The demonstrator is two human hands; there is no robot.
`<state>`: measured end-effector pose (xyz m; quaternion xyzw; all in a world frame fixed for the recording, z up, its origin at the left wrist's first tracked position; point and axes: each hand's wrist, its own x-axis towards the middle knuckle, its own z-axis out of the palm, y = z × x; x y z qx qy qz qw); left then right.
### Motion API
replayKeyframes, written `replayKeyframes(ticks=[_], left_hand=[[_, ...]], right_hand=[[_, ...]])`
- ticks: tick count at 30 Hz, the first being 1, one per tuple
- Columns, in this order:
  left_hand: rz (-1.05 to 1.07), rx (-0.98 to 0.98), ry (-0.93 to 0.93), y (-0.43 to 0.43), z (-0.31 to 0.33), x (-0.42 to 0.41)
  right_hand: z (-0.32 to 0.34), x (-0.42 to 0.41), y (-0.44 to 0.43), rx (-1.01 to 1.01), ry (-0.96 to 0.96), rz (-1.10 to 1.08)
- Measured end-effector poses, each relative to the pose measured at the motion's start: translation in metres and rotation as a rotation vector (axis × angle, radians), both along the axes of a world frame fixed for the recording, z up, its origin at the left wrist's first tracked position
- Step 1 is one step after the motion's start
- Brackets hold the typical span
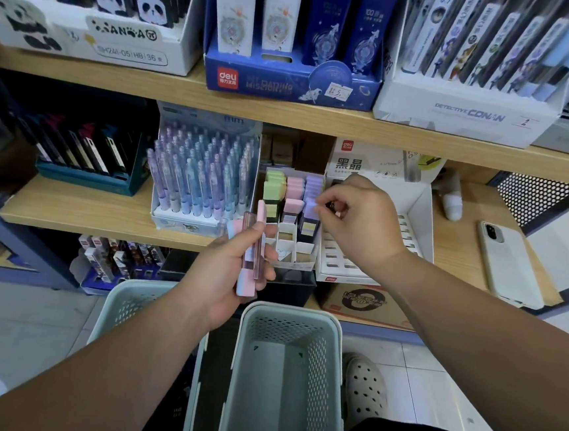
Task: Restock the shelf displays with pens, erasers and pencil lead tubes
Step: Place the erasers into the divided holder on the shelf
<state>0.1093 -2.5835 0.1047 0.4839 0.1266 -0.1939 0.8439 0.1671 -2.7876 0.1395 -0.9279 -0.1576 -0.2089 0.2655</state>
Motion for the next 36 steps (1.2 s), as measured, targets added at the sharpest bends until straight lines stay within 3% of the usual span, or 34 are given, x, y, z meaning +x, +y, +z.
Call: replayKeyframes(ticks=[2,7,15,22,25,28,31,36], left_hand=[[-0.016,0.003,-0.028,-0.002,0.005,-0.003],[-0.008,0.226,-0.079,-0.012,0.011,-0.007],[-0.077,0.123,-0.071,-0.02,0.015,-0.011],[-0.134,0.089,-0.112,-0.011,0.019,-0.011],[-0.087,0.122,-0.099,-0.008,0.018,-0.01],[0.102,0.253,-0.046,-0.002,0.008,-0.002],[0.249,0.406,-0.002,0.006,-0.009,0.003],[0.248,0.485,-0.029,0.007,-0.024,0.006]], right_hand=[[0.003,-0.002,-0.001,0.002,0.061,-0.036],[0.005,-0.01,-0.001,0.172,0.277,-0.089],[0.019,-0.03,0.013,0.494,0.576,0.092],[0.027,-0.028,0.018,0.564,0.681,0.163],[0.034,-0.024,0.024,0.612,0.646,0.175],[0.04,-0.014,0.024,0.592,0.49,0.088],[0.039,-0.004,0.021,0.356,0.309,0.005],[0.028,0.004,0.026,0.058,0.072,0.042]])
